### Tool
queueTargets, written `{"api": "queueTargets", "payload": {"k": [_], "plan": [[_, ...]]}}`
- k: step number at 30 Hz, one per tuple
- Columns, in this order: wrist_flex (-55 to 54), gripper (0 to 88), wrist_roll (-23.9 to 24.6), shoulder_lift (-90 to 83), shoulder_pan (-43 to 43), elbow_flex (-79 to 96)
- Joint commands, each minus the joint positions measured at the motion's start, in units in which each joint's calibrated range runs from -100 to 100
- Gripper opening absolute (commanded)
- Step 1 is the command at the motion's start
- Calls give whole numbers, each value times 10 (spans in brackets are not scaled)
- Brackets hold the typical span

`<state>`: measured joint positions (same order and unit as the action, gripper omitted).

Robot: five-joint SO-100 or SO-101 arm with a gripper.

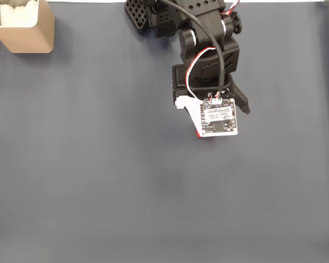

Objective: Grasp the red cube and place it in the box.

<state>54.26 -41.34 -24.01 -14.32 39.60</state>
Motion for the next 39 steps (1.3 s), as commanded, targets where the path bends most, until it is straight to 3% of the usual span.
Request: {"api": "queueTargets", "payload": {"k": [1, 39], "plan": [[-17, 392, -2, -31, 7, 4], [-117, 392, 4, 63, 3, 33]]}}
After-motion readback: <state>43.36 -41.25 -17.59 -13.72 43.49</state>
